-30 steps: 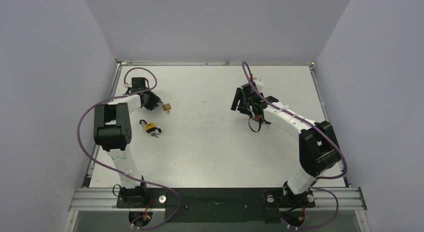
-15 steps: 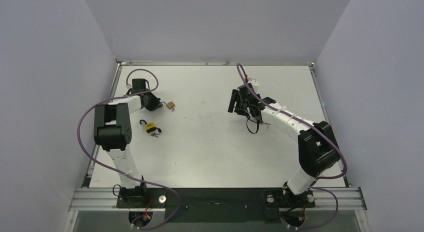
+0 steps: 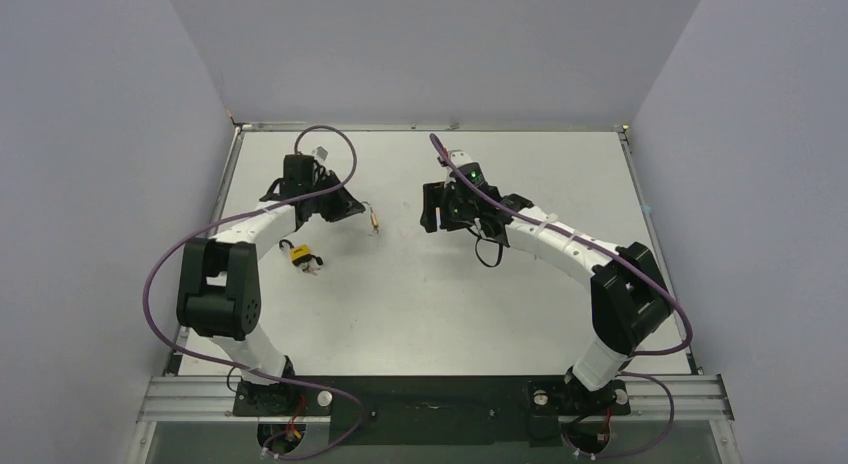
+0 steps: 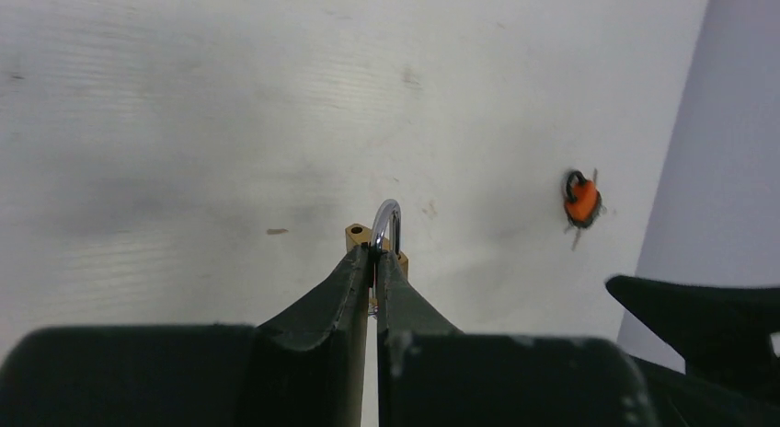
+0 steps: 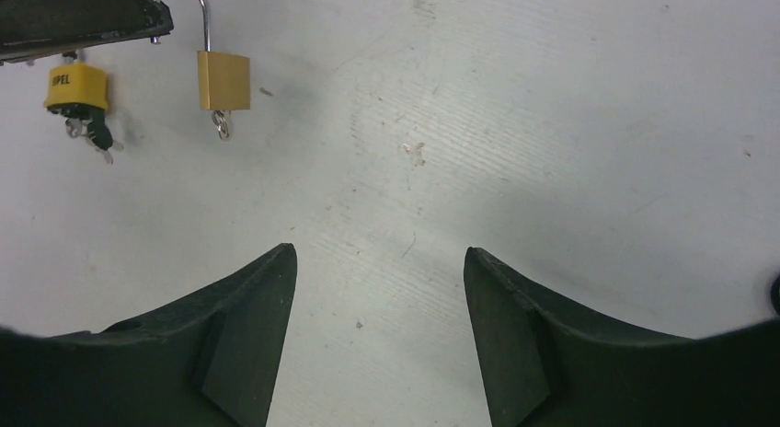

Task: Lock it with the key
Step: Pick up the lock from the center of the board.

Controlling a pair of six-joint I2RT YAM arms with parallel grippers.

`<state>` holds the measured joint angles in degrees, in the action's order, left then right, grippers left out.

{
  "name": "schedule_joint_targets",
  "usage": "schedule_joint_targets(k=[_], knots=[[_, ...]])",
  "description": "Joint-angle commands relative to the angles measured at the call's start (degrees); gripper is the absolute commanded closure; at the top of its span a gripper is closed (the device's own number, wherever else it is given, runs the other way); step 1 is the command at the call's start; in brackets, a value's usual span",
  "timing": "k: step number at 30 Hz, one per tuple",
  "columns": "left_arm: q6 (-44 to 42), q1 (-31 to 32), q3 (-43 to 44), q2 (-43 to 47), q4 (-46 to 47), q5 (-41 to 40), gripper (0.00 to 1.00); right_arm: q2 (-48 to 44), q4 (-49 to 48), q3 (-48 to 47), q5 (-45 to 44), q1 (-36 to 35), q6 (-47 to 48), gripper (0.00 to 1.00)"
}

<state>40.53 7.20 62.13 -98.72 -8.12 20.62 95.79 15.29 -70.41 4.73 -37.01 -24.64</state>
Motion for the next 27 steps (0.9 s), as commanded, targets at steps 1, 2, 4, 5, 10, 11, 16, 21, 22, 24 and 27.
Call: schedule_joint_targets(k=[1, 2, 4, 5, 10, 11, 16, 21, 22, 24, 27], knots=[[-6.3, 2.1, -0.3, 8.3, 3.3, 11.5, 1.0, -3.5, -4.9, 0.2, 9.1, 0.0, 5.7, 0.37], [-7.7, 2.8, -0.2, 10.4, 3.0, 13.5, 1.0, -5.3, -5.2, 0.6, 11.4, 0.1, 6.0, 0.37], [-9.7, 4.0, 0.1, 13.9, 1.5, 15.7, 1.0, -7.8, -5.9, 1.1, 14.6, 0.1, 5.8, 0.37], [-10.4, 4.5, 0.4, 15.0, 0.8, 17.0, 1.0, -8.5, -5.7, 0.8, 16.4, 0.0, 5.6, 0.37], [-13.3, 9.0, 0.9, 22.6, 0.2, 20.8, 1.0, -13.5, -2.1, -1.8, 16.6, -2.8, 6.1, 0.38], [-13.5, 9.5, 0.9, 23.8, 0.4, 22.3, 1.0, -14.1, -1.3, -2.4, 16.1, -4.1, 6.5, 0.39], [-13.5, 11.8, 1.4, 27.6, 1.4, 28.5, 1.0, -19.1, 0.9, -4.1, 17.1, -4.7, 8.3, 0.42], [-12.5, 12.8, 2.4, 31.2, 3.0, 35.1, 1.0, -24.0, 3.5, -5.8, 21.2, -4.6, 10.1, 0.48], [-11.9, 12.9, 2.3, 31.6, 4.7, 37.1, 1.0, -24.3, 4.5, -6.4, 22.6, -4.6, 10.2, 0.5], [-9.3, 13.1, 2.1, 32.5, 8.3, 39.8, 1.0, -25.2, 6.1, -7.4, 25.0, -4.6, 10.9, 0.54], [-6.7, 14.0, 2.4, 33.6, 11.2, 42.1, 1.0, -26.2, 7.8, -8.5, 27.5, -4.7, 11.4, 0.56]])
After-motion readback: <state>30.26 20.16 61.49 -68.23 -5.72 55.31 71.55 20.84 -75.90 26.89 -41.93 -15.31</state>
